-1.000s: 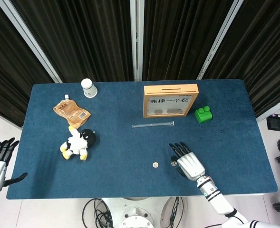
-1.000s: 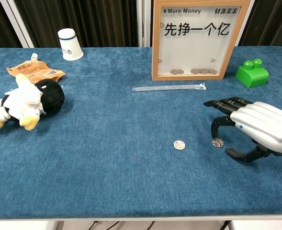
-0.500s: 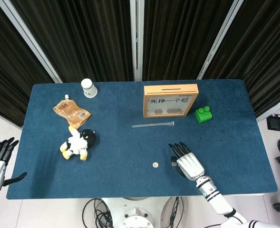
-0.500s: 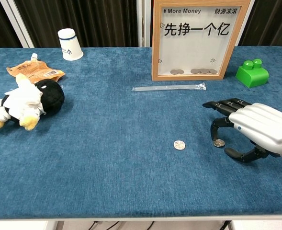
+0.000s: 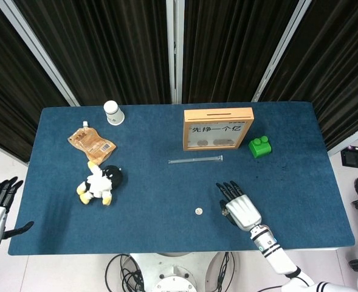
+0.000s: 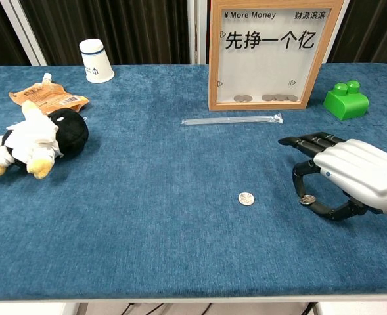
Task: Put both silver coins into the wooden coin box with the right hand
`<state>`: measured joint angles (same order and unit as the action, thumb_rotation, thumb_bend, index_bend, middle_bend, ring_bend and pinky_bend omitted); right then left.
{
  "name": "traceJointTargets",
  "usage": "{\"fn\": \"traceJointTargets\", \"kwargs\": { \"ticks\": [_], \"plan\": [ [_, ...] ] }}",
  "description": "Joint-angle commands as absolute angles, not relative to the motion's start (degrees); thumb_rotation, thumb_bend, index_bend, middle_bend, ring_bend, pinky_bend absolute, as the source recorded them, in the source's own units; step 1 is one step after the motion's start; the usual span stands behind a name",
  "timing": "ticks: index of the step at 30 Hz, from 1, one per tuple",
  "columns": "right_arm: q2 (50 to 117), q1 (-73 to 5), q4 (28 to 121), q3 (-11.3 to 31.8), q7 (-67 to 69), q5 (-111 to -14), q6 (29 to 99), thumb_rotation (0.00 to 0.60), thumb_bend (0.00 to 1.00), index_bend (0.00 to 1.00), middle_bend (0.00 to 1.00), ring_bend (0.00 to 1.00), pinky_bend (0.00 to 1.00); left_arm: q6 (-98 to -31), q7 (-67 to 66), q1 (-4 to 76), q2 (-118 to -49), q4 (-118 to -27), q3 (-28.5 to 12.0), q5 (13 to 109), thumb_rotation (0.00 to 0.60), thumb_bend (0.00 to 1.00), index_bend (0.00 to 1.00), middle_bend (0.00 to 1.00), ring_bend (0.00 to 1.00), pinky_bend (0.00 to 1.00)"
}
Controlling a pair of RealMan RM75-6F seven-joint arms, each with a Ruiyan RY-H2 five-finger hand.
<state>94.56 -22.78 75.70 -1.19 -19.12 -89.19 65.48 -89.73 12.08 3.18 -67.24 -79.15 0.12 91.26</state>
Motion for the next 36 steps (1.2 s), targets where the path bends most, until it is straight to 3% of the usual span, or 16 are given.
{"fn": "traceJointTargets", "kwargs": {
  "ticks": [1,9,13,23,36],
  "plan": [
    [94.6,-22.8,75.6,-1.2,-19.2,-89.2,65.6,0.6,0.32,0.49,0.0,0.0,0.0,-89.8,12.0,3.2,-67.2,-79.2,0.2,91.4,0.6,0.08,0.06,0.01,0.0,0.0],
    [94.4,-22.9,75.4,-1.6,-18.5,-90.0,66.1,0.6,0.32,0.27,0.0,0.0,0.0,-89.9,11.9,3.0,-67.3,-79.2,0.2,91.3,0.6,0.08,0.06,0.01,0.0,0.0],
    [94.3,-23.0,75.1,-1.9,-17.7,-90.8,66.7,0.6,0.32,0.25,0.0,0.0,0.0,-89.9,11.8,3.0,-67.3,-79.3,0.3,91.5,0.6,0.09,0.06,0.01,0.0,0.0],
    [94.6,-23.0,73.9,-2.2,-16.8,-91.6,67.5,0.6,0.33,0.45,0.0,0.0,0.0,-89.7,11.7,3.1,-67.2,-79.5,0.3,91.4,0.6,0.08,0.06,0.01,0.0,0.0],
    [94.9,-23.1,73.8,-1.9,-17.1,-91.3,67.4,0.6,0.33,0.56,0.0,0.0,0.0,-89.5,11.8,3.1,-67.1,-79.4,0.4,91.4,0.6,0.08,0.06,0.01,0.0,0.0]
  ]
}}
